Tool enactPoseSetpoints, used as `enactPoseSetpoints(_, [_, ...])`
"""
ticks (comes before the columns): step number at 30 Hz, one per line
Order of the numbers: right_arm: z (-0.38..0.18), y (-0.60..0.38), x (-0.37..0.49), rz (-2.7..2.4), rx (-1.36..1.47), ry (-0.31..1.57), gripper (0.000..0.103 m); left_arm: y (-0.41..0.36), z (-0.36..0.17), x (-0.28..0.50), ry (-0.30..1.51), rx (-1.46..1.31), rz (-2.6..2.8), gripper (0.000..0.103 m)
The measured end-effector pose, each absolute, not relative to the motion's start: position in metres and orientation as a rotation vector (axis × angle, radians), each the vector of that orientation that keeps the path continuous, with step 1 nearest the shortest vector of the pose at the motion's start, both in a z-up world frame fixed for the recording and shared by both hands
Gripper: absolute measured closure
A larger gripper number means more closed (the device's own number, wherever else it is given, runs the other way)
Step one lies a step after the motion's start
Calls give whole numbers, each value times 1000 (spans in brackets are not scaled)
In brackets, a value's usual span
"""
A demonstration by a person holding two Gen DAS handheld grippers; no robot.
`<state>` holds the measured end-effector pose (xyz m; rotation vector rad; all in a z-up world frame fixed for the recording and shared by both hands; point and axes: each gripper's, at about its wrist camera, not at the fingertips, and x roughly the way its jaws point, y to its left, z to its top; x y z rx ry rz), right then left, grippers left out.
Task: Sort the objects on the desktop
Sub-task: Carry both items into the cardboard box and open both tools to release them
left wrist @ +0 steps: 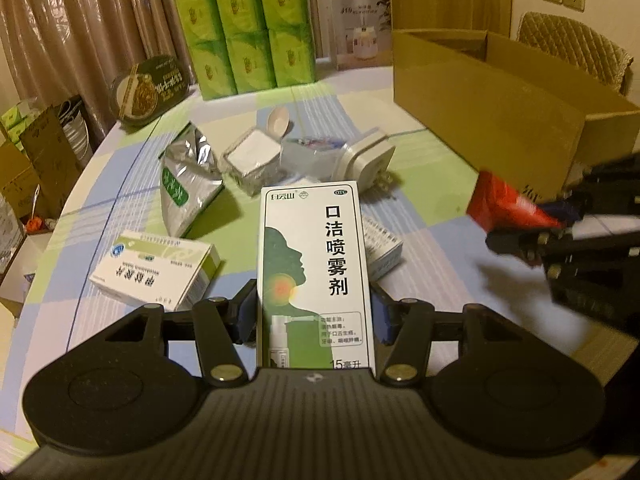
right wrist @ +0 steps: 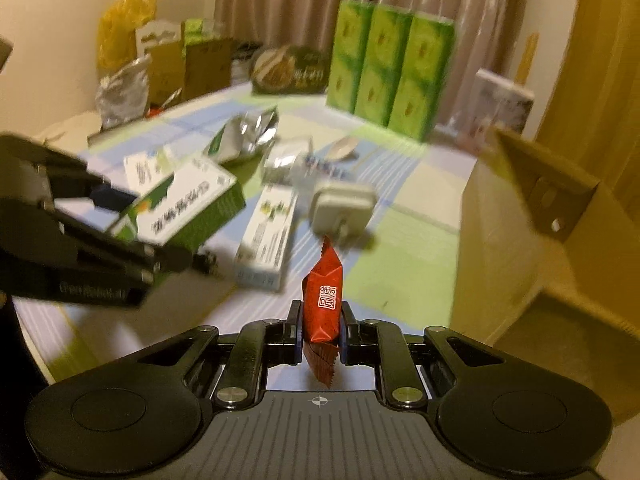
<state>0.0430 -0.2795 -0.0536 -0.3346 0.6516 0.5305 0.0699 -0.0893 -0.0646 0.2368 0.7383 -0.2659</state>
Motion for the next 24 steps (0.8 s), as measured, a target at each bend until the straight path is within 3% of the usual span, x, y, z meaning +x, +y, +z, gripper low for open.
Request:
enactPoseSetpoints(13, [26, -356, 53, 352, -229, 495, 90, -164, 2, 73, 619, 219, -440, 52])
enactPoseSetpoints(24, [37, -442, 98, 192, -196, 510, 90, -271, 38, 106, 558, 194, -611, 52])
